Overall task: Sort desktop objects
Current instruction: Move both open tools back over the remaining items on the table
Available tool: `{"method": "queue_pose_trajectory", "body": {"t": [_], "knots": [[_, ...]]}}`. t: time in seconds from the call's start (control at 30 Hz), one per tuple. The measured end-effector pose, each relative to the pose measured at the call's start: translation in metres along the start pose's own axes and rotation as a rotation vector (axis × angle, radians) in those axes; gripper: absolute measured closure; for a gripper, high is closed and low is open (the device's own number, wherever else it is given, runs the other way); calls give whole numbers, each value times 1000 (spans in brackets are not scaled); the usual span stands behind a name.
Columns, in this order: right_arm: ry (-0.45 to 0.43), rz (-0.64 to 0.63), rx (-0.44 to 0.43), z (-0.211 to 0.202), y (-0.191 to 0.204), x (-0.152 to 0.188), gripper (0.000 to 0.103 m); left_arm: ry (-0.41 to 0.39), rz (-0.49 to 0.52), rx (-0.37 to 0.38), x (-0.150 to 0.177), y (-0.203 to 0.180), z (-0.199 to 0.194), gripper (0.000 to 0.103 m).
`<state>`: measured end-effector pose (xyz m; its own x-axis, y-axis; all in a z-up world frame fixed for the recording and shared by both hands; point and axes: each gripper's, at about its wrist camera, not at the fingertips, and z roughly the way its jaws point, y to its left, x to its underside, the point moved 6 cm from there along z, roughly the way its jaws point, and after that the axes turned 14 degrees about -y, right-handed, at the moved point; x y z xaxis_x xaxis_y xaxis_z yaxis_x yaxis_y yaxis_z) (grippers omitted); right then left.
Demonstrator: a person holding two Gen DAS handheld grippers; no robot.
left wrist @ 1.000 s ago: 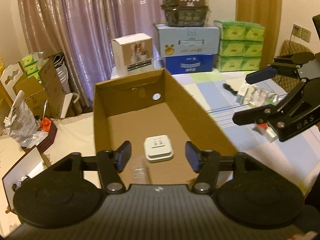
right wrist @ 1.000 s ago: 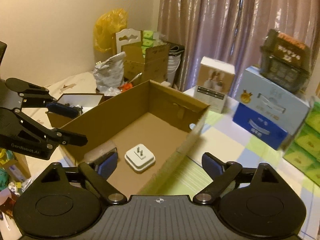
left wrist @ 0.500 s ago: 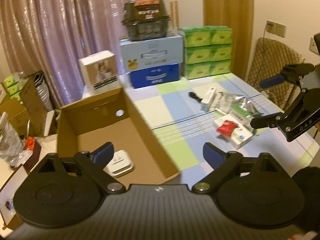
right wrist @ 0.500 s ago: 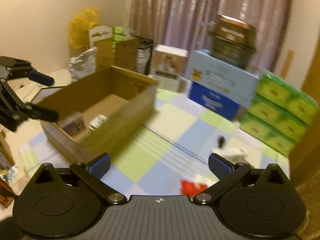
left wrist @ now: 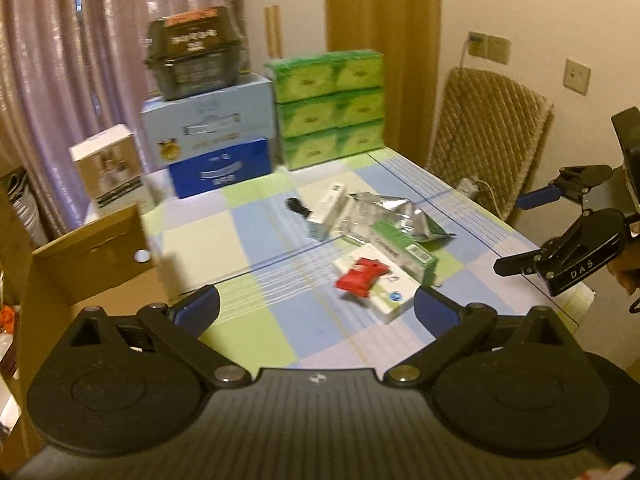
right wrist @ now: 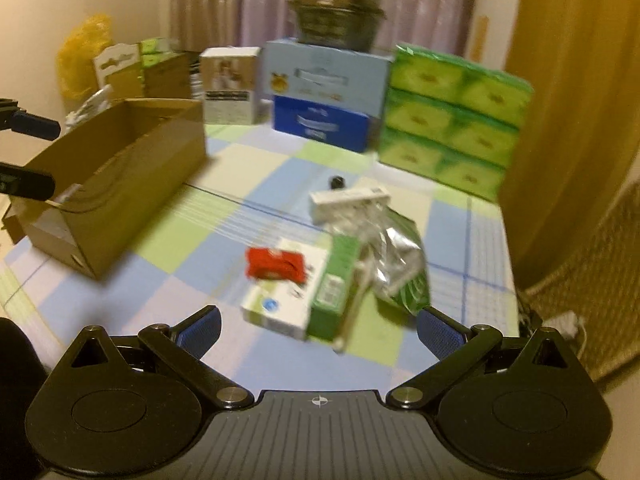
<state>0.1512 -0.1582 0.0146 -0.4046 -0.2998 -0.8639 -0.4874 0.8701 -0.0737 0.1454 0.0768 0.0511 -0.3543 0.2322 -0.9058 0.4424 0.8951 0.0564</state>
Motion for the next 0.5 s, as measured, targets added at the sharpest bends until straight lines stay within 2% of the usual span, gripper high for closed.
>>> {"method": "queue_pose_trajectory", "body": {"t": [0.2,0.5], "knots": [[11,37,25,-7,-18,16,2,34,15,41,8,-27,30,1],[27,68,24,7,-26,25,2,52,66,67,21,-51,70,2]]}}
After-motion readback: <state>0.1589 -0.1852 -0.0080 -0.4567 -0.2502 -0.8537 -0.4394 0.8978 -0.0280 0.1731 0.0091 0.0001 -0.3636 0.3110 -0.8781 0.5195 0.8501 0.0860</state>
